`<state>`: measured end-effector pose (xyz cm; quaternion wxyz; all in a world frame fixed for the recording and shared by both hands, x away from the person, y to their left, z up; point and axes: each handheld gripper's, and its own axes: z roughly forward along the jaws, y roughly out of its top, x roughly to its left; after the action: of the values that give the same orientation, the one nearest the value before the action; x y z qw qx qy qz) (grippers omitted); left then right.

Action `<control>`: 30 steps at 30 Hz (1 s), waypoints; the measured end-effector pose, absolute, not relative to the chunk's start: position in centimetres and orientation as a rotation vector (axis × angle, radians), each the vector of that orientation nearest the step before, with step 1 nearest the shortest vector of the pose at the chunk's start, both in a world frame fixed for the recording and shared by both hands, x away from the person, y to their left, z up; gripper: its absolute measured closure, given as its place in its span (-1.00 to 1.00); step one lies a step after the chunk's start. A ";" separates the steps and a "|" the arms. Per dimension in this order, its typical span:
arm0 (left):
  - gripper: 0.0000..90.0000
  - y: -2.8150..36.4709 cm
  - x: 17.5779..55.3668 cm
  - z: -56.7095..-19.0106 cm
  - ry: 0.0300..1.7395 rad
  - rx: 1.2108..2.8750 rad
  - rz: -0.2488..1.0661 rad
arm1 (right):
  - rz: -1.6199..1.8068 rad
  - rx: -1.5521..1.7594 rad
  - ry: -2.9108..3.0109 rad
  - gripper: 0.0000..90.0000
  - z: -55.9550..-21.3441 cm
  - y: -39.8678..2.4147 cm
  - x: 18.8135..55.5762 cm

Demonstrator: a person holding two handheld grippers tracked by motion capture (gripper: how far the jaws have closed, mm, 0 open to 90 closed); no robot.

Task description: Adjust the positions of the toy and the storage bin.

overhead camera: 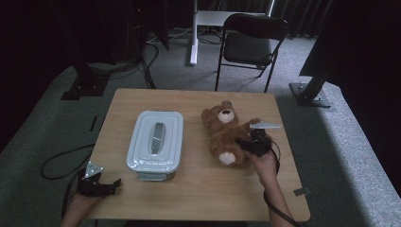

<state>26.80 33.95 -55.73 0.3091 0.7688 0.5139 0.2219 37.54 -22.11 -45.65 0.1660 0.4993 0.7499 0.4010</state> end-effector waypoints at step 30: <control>-0.96 33.6 27.1 -55.6 1.314 2.016 0.524 | 1.057 1.717 1.798 -0.67 -45.0 -29.4 42.6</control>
<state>27.12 33.59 -55.63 0.3327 0.7719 0.5032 0.2005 42.59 -29.40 -44.98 0.2182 0.6203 0.6494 0.3819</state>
